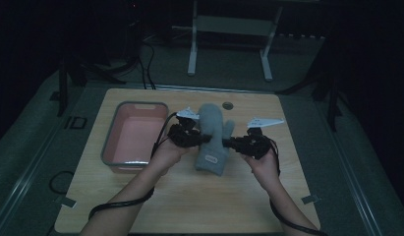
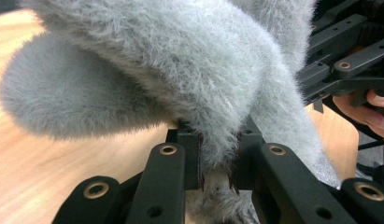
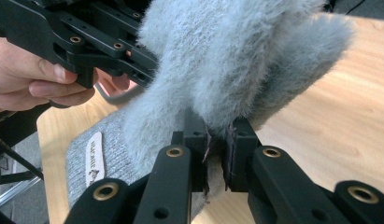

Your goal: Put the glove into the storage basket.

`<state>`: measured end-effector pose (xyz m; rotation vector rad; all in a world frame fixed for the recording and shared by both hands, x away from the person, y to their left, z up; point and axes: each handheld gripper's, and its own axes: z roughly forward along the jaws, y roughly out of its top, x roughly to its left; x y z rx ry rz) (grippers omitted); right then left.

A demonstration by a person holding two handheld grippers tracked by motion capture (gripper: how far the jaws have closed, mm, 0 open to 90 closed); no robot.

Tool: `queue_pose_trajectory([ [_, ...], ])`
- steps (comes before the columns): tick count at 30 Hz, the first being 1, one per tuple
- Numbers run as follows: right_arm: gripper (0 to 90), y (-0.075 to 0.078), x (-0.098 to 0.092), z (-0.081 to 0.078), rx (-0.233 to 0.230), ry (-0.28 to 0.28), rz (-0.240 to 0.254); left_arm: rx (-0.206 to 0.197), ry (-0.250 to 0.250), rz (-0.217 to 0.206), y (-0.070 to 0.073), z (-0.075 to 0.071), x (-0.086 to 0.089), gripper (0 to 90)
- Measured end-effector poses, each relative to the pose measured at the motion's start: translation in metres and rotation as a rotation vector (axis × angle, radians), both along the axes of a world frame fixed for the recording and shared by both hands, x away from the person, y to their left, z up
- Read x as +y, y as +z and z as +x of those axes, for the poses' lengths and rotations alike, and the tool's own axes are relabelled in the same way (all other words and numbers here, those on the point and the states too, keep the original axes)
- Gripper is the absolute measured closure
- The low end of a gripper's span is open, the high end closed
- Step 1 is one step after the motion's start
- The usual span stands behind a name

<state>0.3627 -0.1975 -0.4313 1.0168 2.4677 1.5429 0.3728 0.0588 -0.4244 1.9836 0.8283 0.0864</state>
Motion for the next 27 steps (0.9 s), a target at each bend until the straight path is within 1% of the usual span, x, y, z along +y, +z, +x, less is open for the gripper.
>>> queue_pose_trajectory([
  [2,82.0,0.007,0.010,0.005,-0.006,0.010,0.006,-0.009,0.005,-0.002,0.004,0.002,0.007,79.2],
  [3,82.0,0.007,0.010,0.005,-0.006,0.010,0.006,-0.014,0.008,-0.001,0.006,0.002,0.011,79.2],
  [4,82.0,0.011,0.017,0.009,-0.011,0.018,0.011,-0.020,0.011,-0.005,0.008,0.003,0.015,79.2],
  [6,82.0,0.014,0.025,0.012,-0.016,0.024,0.018,-0.029,0.020,-0.010,0.012,0.004,0.024,79.2],
  [7,82.0,0.014,0.025,0.012,-0.016,0.024,0.018,-0.028,0.028,-0.012,0.013,0.005,0.028,79.2],
  [8,82.0,0.017,0.034,0.016,-0.019,0.030,0.027,-0.030,0.035,-0.012,0.015,0.005,0.033,79.2],
  [9,82.0,0.017,0.034,0.016,-0.019,0.030,0.027,-0.037,0.043,-0.010,0.016,0.006,0.038,79.2],
  [10,82.0,0.019,0.039,0.018,-0.019,0.034,0.028,-0.038,0.053,-0.008,0.018,0.006,0.043,79.2],
  [11,82.0,0.021,0.051,0.022,-0.023,0.044,0.029,-0.039,0.062,-0.008,0.019,0.006,0.048,79.2],
  [12,82.1,0.022,0.057,0.024,-0.024,0.049,0.030,-0.042,0.072,-0.006,0.020,0.006,0.054,79.2],
  [13,82.1,0.022,0.057,0.024,-0.024,0.049,0.030,-0.042,0.079,-0.005,0.022,0.007,0.060,79.2],
  [14,82.0,0.024,0.063,0.026,-0.023,0.054,0.033,-0.042,0.088,-0.005,0.023,0.007,0.066,79.2],
  [15,82.1,0.027,0.075,0.031,-0.022,0.068,0.037,-0.044,0.098,-0.004,0.025,0.008,0.072,79.2],
  [16,82.1,0.027,0.075,0.031,-0.022,0.068,0.037,-0.046,0.107,0.001,0.027,0.008,0.078,79.2],
  [17,82.1,0.030,0.088,0.035,-0.018,0.081,0.043,-0.046,0.115,0.004,0.029,0.008,0.085,79.2],
  [18,82.1,0.030,0.088,0.035,-0.018,0.081,0.043,-0.044,0.123,0.005,0.030,0.009,0.091,79.2],
  [19,82.1,0.031,0.095,0.037,-0.016,0.089,0.045,-0.046,0.129,0.013,0.032,0.009,0.098,79.2],
  [20,82.1,0.033,0.109,0.041,-0.012,0.103,0.053,-0.049,0.134,0.020,0.034,0.009,0.104,79.2],
  [21,82.1,0.033,0.109,0.041,-0.012,0.103,0.053,-0.050,0.141,0.024,0.036,0.009,0.111,79.2],
  [23,82.0,0.036,0.123,0.044,-0.010,0.114,0.053,-0.045,0.159,0.028,0.039,0.009,0.124,79.2],
  [24,82.1,0.037,0.137,0.047,-0.014,0.125,0.054,-0.046,0.167,0.031,0.040,0.008,0.130,79.2],
  [25,82.1,0.037,0.137,0.047,-0.014,0.125,0.054,-0.043,0.182,0.032,0.041,0.008,0.137,79.2],
  [27,82.0,0.037,0.153,0.050,-0.014,0.134,0.053,-0.042,0.201,0.041,0.041,0.008,0.150,79.2],
])
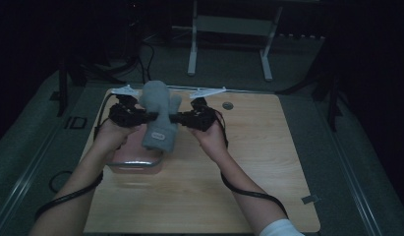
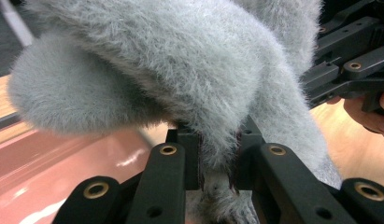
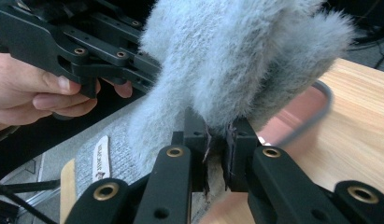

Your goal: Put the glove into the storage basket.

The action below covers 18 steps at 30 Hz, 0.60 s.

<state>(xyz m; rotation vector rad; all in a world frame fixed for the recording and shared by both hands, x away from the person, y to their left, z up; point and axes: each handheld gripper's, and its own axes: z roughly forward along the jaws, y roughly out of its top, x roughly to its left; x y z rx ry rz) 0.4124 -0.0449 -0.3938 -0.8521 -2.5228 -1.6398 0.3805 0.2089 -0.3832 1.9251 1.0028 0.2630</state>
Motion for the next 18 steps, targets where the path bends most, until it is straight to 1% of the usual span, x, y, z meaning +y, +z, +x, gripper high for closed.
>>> queue_pose_trajectory([
  [1,82.1,-0.002,0.015,0.004,-0.001,0.009,0.000,0.003,0.014,-0.002,-0.001,0.000,0.007,79.1],
  [2,82.0,-0.004,0.022,0.005,0.001,0.015,-0.003,0.008,0.024,0.002,-0.003,0.000,0.013,79.1],
  [3,82.0,-0.004,0.022,0.005,0.001,0.015,-0.003,0.013,0.037,0.000,-0.005,0.001,0.020,79.1],
  [4,82.0,-0.009,0.036,0.009,0.007,0.025,-0.009,0.020,0.047,-0.001,-0.008,0.001,0.026,79.1],
  [5,82.0,-0.009,0.036,0.009,0.007,0.025,-0.009,0.025,0.056,0.000,-0.012,0.002,0.031,79.1],
  [6,82.0,-0.012,0.043,0.011,0.009,0.028,-0.016,0.035,0.068,-0.006,-0.016,0.002,0.036,79.1],
  [7,82.0,-0.020,0.053,0.014,0.017,0.032,-0.028,0.052,0.086,-0.013,-0.026,0.004,0.043,79.1],
  [8,82.0,-0.020,0.053,0.014,0.017,0.032,-0.028,0.052,0.086,-0.013,-0.026,0.004,0.043,79.1],
  [9,82.0,-0.028,0.061,0.016,0.024,0.029,-0.052,0.073,0.101,-0.012,-0.037,0.007,0.047,79.1],
  [10,82.1,-0.033,0.064,0.018,0.025,0.026,-0.063,0.073,0.101,-0.012,-0.037,0.007,0.047,79.1],
  [11,82.1,-0.038,0.067,0.019,0.024,0.020,-0.077,0.093,0.114,-0.007,-0.049,0.011,0.049,79.1],
  [12,82.1,-0.038,0.067,0.019,0.024,0.020,-0.077,0.093,0.114,-0.007,-0.049,0.011,0.049,79.1],
  [13,82.0,-0.049,0.071,0.022,0.037,0.010,-0.091,0.098,0.131,0.008,-0.059,0.013,0.048,79.1],
  [14,82.0,-0.055,0.072,0.024,0.051,0.002,-0.094,0.098,0.131,0.008,-0.059,0.013,0.048,79.1],
  [15,82.0,-0.060,0.074,0.026,0.062,-0.005,-0.102,0.105,0.134,0.016,-0.064,0.015,0.048,79.1],
  [16,82.0,-0.065,0.075,0.027,0.066,-0.008,-0.113,0.132,0.147,0.020,-0.074,0.018,0.048,79.1],
  [17,82.0,-0.070,0.076,0.028,0.074,-0.015,-0.120,0.144,0.151,0.028,-0.078,0.019,0.047,79.0],
  [18,82.0,-0.074,0.078,0.028,0.081,-0.022,-0.138,0.158,0.153,0.035,-0.082,0.020,0.046,79.0],
])
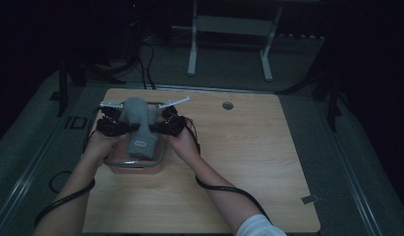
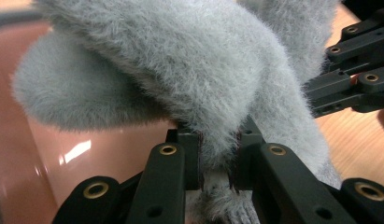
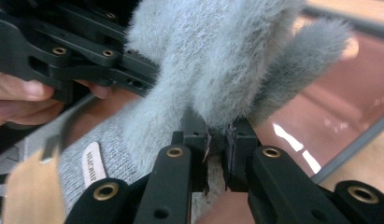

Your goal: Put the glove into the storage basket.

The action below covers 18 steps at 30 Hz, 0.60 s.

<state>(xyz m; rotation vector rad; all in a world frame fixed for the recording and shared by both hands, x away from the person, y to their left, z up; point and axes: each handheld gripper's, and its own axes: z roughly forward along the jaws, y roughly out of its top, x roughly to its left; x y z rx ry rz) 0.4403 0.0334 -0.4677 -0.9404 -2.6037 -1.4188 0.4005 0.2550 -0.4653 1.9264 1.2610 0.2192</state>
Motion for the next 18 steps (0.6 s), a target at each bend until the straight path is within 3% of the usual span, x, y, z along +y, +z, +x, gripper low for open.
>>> queue_pose_trajectory([
  [2,81.9,-0.007,0.003,0.000,0.000,-0.009,-0.032,0.019,0.005,0.005,-0.003,0.001,-0.001,79.0],
  [3,81.9,-0.009,0.005,0.000,0.004,-0.014,-0.047,0.051,0.003,0.025,-0.008,0.004,-0.002,79.0],
  [4,81.9,-0.012,0.007,-0.001,0.003,-0.016,-0.061,0.051,0.003,0.025,-0.008,0.004,-0.002,78.9],
  [5,81.9,-0.012,0.007,-0.001,0.003,-0.016,-0.061,0.063,0.006,0.040,-0.010,0.006,-0.003,78.9],
  [6,81.9,-0.016,0.010,-0.001,0.008,-0.023,-0.093,0.086,0.006,0.081,-0.013,0.008,-0.006,78.8],
  [15,80.7,-0.032,0.024,0.003,0.026,-0.062,-0.213,0.161,0.024,0.188,-0.026,0.019,-0.018,78.6],
  [18,77.7,-0.032,0.025,0.003,0.024,-0.065,-0.218,0.181,0.022,0.207,-0.032,0.023,-0.019,78.4],
])
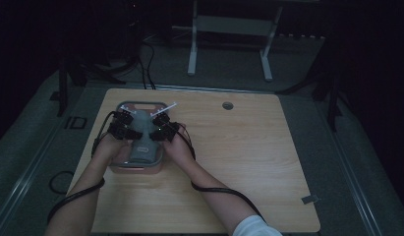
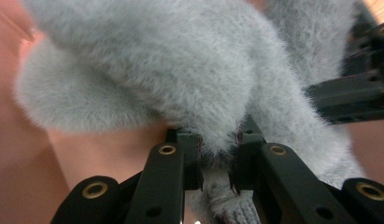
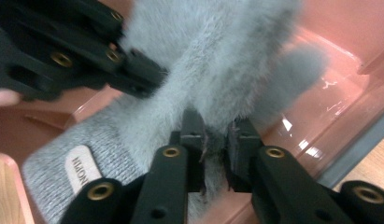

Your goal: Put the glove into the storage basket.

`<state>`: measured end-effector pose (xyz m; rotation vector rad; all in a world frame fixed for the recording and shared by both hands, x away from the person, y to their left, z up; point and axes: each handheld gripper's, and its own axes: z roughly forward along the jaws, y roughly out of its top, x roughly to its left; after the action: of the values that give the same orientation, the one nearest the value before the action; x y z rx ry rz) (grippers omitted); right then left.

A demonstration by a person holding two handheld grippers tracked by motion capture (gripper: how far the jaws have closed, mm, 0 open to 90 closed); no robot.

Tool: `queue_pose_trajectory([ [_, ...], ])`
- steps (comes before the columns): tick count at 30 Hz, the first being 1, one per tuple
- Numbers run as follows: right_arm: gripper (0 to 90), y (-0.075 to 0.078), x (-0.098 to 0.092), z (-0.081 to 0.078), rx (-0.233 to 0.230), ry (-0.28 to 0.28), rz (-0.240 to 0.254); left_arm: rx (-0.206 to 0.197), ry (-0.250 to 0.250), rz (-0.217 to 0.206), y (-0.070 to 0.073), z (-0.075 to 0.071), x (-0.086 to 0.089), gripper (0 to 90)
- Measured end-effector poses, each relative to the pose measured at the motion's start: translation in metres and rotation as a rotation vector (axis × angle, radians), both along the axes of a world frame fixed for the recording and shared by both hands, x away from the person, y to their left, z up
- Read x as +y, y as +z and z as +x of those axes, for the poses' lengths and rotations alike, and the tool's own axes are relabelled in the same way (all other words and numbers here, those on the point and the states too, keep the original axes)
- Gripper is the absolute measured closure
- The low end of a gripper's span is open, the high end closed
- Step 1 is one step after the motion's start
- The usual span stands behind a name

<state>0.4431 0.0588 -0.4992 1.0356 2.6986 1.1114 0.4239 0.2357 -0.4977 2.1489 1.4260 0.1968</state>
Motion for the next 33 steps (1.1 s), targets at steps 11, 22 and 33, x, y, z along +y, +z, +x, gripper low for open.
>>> queue_pose_trajectory([
  [11,49.3,0.024,-0.023,-0.004,-0.054,0.028,0.075,0.007,0.052,0.062,-0.010,0.005,-0.003,60.3],
  [22,22.4,0.045,-0.060,-0.016,-0.079,0.090,0.144,-0.201,0.134,0.014,0.018,-0.021,0.004,20.4],
  [33,16.1,0.053,-0.104,-0.037,-0.178,0.161,0.169,-0.399,0.021,-0.109,0.039,-0.069,-0.024,14.9],
])
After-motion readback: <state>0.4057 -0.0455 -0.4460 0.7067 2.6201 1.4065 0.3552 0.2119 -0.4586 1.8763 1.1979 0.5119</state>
